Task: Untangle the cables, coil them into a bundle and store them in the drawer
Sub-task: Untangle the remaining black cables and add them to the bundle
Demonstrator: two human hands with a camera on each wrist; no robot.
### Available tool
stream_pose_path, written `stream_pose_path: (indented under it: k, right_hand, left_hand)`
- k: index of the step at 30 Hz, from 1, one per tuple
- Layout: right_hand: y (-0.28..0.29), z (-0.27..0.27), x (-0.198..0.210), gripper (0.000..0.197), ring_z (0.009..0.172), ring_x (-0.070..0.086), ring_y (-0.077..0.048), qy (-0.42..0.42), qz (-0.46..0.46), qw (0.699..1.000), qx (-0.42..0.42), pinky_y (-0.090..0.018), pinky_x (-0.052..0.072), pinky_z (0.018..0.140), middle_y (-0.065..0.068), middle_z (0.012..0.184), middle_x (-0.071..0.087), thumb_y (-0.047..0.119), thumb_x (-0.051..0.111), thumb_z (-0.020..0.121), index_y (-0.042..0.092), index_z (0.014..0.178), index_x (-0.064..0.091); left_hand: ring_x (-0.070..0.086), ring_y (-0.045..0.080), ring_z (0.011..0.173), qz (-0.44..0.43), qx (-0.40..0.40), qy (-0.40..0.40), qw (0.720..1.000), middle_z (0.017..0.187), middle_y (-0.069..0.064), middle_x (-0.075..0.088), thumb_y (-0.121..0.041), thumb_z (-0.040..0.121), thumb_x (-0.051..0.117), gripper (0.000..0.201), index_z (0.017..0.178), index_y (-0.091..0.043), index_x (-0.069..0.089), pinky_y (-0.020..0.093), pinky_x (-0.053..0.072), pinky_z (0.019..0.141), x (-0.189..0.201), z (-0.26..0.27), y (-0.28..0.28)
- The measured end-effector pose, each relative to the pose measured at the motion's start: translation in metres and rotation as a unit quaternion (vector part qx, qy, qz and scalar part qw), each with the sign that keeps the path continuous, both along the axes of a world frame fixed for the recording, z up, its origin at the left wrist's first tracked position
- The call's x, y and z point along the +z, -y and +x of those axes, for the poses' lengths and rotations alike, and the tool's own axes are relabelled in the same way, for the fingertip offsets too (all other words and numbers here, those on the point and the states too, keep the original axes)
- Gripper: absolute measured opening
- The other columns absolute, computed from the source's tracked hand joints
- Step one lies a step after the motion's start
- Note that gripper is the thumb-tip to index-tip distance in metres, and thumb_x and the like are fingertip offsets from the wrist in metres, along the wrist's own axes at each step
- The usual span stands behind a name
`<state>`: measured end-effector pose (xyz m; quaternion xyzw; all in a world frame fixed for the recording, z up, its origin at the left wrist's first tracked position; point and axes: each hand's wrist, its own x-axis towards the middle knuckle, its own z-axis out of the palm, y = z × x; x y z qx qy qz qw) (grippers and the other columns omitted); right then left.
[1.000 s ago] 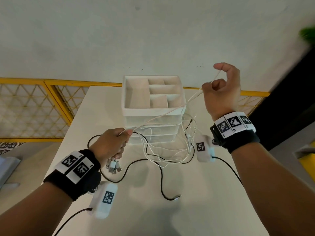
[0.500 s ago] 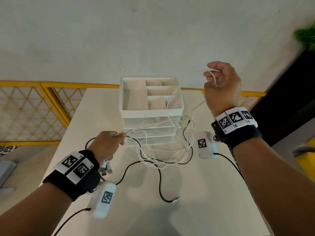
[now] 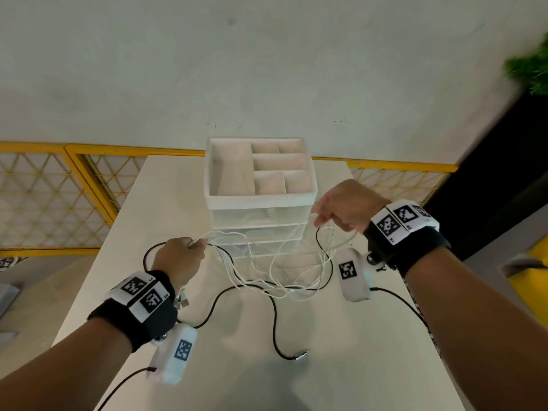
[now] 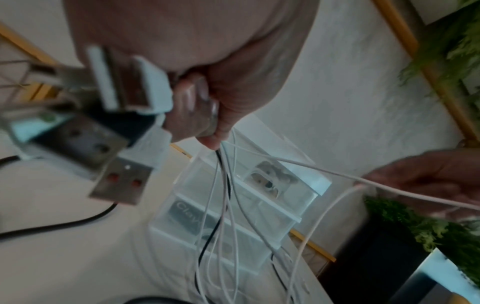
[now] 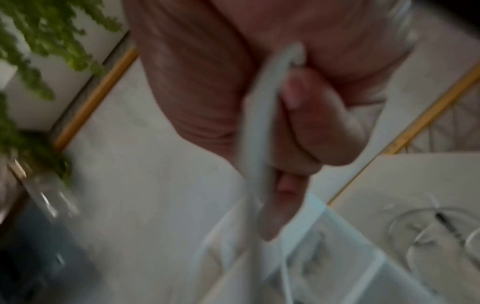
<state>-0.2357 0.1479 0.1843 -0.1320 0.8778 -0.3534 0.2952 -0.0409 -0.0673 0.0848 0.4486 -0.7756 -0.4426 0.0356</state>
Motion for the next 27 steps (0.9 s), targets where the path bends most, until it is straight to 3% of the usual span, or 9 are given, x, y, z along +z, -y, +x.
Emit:
stream_pose_path:
  k: [3, 5, 7, 10, 12, 15, 18, 23, 27]
  right_hand:
    - [0.001, 0.007, 0.013, 0.022, 0.037, 0.030, -0.011, 0.023, -0.271, 0.962, -0.019, -0.024, 0.015, 0.046, -0.010, 0.069, 0.066, -0.003, 0.055, 0.090, -0.001, 0.102, 0.074]
    - [0.004, 0.003, 0.023, 0.029, 0.038, 0.029, -0.012, -0.012, -0.361, 0.924, -0.123, -0.028, 0.014, 0.049, -0.010, 0.068, 0.061, -0.002, 0.050, 0.089, 0.005, 0.098, 0.076]
    - [0.002, -0.006, 0.023, 0.035, 0.036, 0.033, -0.013, -0.094, -0.330, 0.913, -0.222, -0.024, 0.023, 0.043, -0.007, 0.066, 0.061, 0.000, 0.043, 0.085, 0.009, 0.088, 0.077]
    - [-0.007, -0.015, 0.007, 0.030, 0.037, 0.043, -0.019, -0.152, -0.207, 0.932, -0.256, -0.023, 0.034, 0.040, 0.000, 0.052, 0.058, 0.011, 0.045, 0.076, 0.016, 0.068, 0.073]
    - [-0.016, -0.016, -0.005, 0.028, 0.037, 0.051, -0.018, -0.196, -0.196, 0.915, -0.294, -0.018, 0.035, 0.038, 0.004, 0.046, 0.057, 0.015, 0.046, 0.080, 0.019, 0.065, 0.070]
    - [-0.026, -0.018, -0.015, 0.026, 0.048, 0.067, -0.015, -0.271, -0.250, 0.867, -0.337, -0.024, 0.047, 0.052, 0.014, 0.055, 0.067, 0.021, 0.046, 0.088, 0.025, 0.083, 0.071]
    - [-0.022, -0.021, -0.021, 0.021, 0.044, 0.065, -0.009, -0.278, -0.292, 0.856, -0.324, -0.027, 0.048, 0.054, 0.011, 0.093, 0.073, 0.017, 0.054, 0.091, 0.022, 0.099, 0.073]
    - [-0.021, -0.024, -0.030, 0.049, 0.041, 0.059, 0.007, -0.274, -0.196, 0.907, -0.252, -0.005, 0.037, 0.041, -0.001, 0.120, 0.066, 0.003, 0.045, 0.087, 0.017, 0.131, 0.061]
    - [-0.014, -0.036, -0.040, 0.053, 0.055, 0.067, -0.011, -0.230, -0.181, 0.932, -0.216, -0.023, 0.050, 0.061, 0.006, 0.130, 0.062, 0.005, 0.045, 0.088, 0.019, 0.139, 0.055]
  left_hand:
    - [0.040, 0.023, 0.047, 0.030, -0.017, 0.044, 0.998, 0.056, 0.006, 0.046, -0.033, 0.098, 0.049, 0.037, 0.078, -0.004, 0.061, 0.023, 0.032, 0.047, -0.009, -0.002, -0.004]
    - [0.037, 0.022, 0.047, 0.041, -0.032, 0.078, 0.996, 0.056, 0.004, 0.042, -0.031, 0.099, 0.049, 0.037, 0.074, -0.005, 0.059, 0.022, 0.028, 0.044, -0.015, -0.001, -0.008]
    - [0.034, 0.020, 0.045, 0.046, -0.034, 0.093, 0.994, 0.055, 0.003, 0.039, -0.027, 0.099, 0.050, 0.036, 0.071, -0.005, 0.057, 0.021, 0.025, 0.044, -0.019, 0.000, -0.010]
    - [0.033, 0.021, 0.045, 0.045, -0.022, 0.100, 0.994, 0.055, 0.004, 0.039, -0.026, 0.098, 0.050, 0.037, 0.070, -0.004, 0.057, 0.022, 0.025, 0.044, -0.019, 0.003, -0.005]
    - [0.033, 0.022, 0.045, 0.050, -0.011, 0.100, 0.994, 0.055, 0.005, 0.039, -0.027, 0.098, 0.051, 0.037, 0.070, -0.004, 0.057, 0.022, 0.026, 0.045, -0.018, 0.006, 0.001]
    - [0.029, 0.019, 0.043, 0.063, 0.002, 0.100, 0.993, 0.051, 0.004, 0.035, -0.027, 0.097, 0.054, 0.037, 0.068, -0.004, 0.057, 0.022, 0.023, 0.043, -0.020, 0.008, 0.008]
    - [0.028, 0.018, 0.041, 0.062, -0.005, 0.104, 0.993, 0.049, 0.003, 0.035, -0.027, 0.097, 0.054, 0.036, 0.071, -0.003, 0.059, 0.020, 0.022, 0.041, -0.019, 0.007, 0.006]
    - [0.023, 0.017, 0.041, 0.094, -0.056, 0.056, 0.992, 0.053, 0.005, 0.031, -0.030, 0.095, 0.056, 0.035, 0.084, 0.003, 0.061, 0.022, 0.020, 0.044, -0.007, 0.001, 0.007]
    - [0.019, 0.012, 0.041, 0.163, -0.113, 0.000, 0.980, 0.052, -0.002, 0.027, -0.057, 0.094, 0.050, 0.056, 0.086, -0.002, 0.057, 0.022, 0.020, 0.036, 0.027, -0.007, -0.006]
